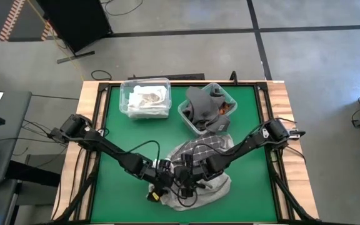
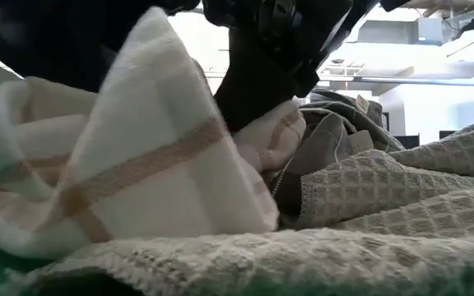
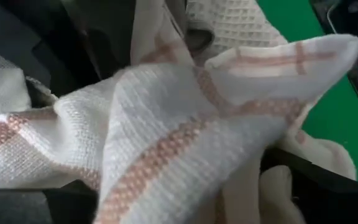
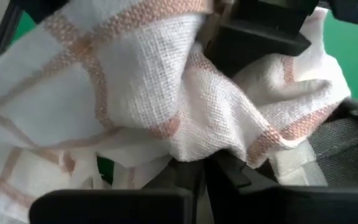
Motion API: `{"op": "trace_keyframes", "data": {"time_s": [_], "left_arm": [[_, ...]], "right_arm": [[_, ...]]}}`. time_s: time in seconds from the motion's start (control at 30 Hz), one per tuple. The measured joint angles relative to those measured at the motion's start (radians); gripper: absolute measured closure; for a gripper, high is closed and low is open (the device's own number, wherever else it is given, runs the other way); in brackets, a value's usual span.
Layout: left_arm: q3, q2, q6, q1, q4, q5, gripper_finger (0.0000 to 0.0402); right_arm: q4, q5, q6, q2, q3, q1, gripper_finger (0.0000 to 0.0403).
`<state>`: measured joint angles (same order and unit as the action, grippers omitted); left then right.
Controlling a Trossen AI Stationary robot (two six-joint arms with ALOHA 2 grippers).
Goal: Sort towels by color in basket
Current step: Put the white patterned towel into the left transparent bin
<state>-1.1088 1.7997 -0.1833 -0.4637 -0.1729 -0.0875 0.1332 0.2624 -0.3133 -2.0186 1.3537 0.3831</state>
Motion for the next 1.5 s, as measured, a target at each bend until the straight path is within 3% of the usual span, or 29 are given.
{"op": "trace_keyframes", "data": {"time_s": [0.13, 0.37, 0.57, 0.67, 0.77, 0.83, 0.9, 1.13, 1.37, 1.5], "left_arm": [[-0.001, 0.001, -0.087, -0.001, -0.034, -0.1, 0.0136], [-0.004, 0.022, -0.133, 0.004, -0.029, -0.15, 0.0136], [-0.006, 0.076, -0.146, 0.019, -0.031, -0.169, 0.015], [-0.007, 0.092, -0.124, 0.02, -0.022, -0.144, 0.0196], [-0.008, 0.096, -0.095, 0.021, -0.017, -0.129, 0.0278], [-0.007, 0.096, -0.063, 0.021, -0.015, -0.126, 0.0346], [-0.006, 0.08, -0.044, 0.017, -0.031, -0.124, 0.0379], [-0.063, -0.018, -0.012, -0.016, -0.229, -0.142, 0.038], [-0.116, -0.129, -0.035, -0.058, -0.377, -0.173, 0.038], [-0.167, -0.171, -0.081, -0.069, -0.554, -0.235, 0.038]], "right_arm": [[0.014, -0.004, 0.0, 0.008, 0.001, 0.003, 0.0352], [0.057, -0.041, 0.063, 0.034, 0.008, 0.034, 0.0343], [0.103, -0.051, 0.105, 0.095, 0.017, 0.086, 0.0262], [0.166, -0.043, 0.096, 0.122, 0.016, 0.11, 0.0199], [0.246, -0.028, 0.044, 0.16, 0.016, 0.12, 0.0149], [0.304, -0.027, 0.002, 0.177, 0.017, 0.125, 0.0133], [0.373, -0.024, -0.052, 0.186, 0.016, 0.132, 0.0128], [0.511, 0.074, -0.165, 0.181, 0.005, 0.15, 0.0128], [0.259, 0.112, -0.128, 0.15, -0.086, 0.132, 0.0129], [0.232, 0.111, -0.159, 0.134, -0.144, 0.103, 0.0129]]}}
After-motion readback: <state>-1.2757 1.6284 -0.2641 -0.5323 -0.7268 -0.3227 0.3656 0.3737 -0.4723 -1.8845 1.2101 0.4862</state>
